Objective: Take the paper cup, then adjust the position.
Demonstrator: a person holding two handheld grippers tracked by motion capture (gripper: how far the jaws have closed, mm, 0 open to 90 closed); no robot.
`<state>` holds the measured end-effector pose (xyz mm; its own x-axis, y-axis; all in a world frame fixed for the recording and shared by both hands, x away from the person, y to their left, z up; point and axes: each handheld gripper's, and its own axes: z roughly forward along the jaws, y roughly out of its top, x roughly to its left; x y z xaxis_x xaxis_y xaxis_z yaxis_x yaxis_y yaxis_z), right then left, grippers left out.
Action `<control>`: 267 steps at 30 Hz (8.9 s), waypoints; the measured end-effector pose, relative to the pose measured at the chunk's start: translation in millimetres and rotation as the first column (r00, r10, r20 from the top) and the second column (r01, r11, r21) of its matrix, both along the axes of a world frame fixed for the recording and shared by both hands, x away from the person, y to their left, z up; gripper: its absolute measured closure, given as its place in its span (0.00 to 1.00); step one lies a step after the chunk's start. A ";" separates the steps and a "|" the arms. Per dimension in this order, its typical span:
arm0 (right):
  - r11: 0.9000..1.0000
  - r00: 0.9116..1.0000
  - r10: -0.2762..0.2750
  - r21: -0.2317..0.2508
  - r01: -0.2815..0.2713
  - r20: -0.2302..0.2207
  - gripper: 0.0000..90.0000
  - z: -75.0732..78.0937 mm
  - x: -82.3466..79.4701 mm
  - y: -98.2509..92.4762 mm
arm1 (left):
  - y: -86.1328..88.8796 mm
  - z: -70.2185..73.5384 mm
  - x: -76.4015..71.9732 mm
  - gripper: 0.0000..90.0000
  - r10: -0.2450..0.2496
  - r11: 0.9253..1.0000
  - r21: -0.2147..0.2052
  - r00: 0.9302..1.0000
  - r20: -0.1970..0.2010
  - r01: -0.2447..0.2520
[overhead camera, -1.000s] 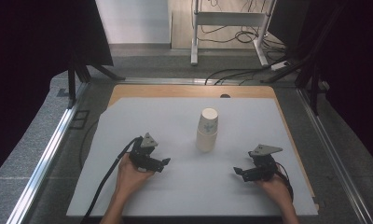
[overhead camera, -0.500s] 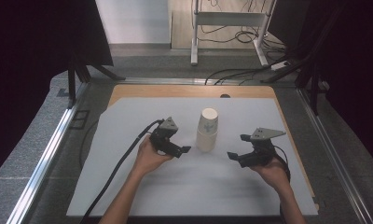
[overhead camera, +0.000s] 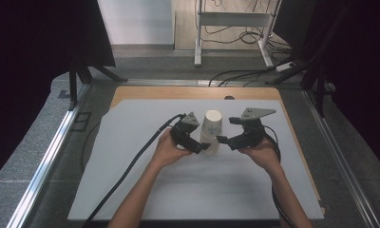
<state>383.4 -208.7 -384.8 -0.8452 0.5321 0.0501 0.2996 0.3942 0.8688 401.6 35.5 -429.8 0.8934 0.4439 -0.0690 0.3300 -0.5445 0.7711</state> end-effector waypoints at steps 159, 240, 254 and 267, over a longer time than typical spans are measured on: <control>0.978 0.987 0.146 0.160 -0.135 -0.060 0.33 -25.9 -70.4 -8.9 | 2.0 -6.9 -87.3 0.02 -0.160 0.977 -0.139 0.987 0.027 0.162; 0.964 0.968 0.244 0.124 -0.236 -0.052 0.33 -32.5 -70.5 7.7 | -8.1 -9.2 -84.0 0.33 -0.285 0.954 -0.098 0.959 0.010 0.284; 0.960 0.963 0.264 0.108 -0.257 -0.055 0.35 -30.5 -71.5 10.1 | -5.6 -5.2 -84.2 0.23 -0.281 0.951 -0.120 0.959 0.039 0.284; 0.961 0.962 0.266 0.097 -0.260 -0.063 0.35 -30.7 -70.8 12.8 | -8.2 -8.1 -84.6 0.29 -0.295 0.949 -0.102 0.955 0.038 0.298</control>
<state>312.6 -195.9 -415.5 -0.9469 0.2824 0.1541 0.2605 0.3919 0.8824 317.0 27.3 -437.9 0.9855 0.1500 -0.0798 0.1483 -0.5304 0.8347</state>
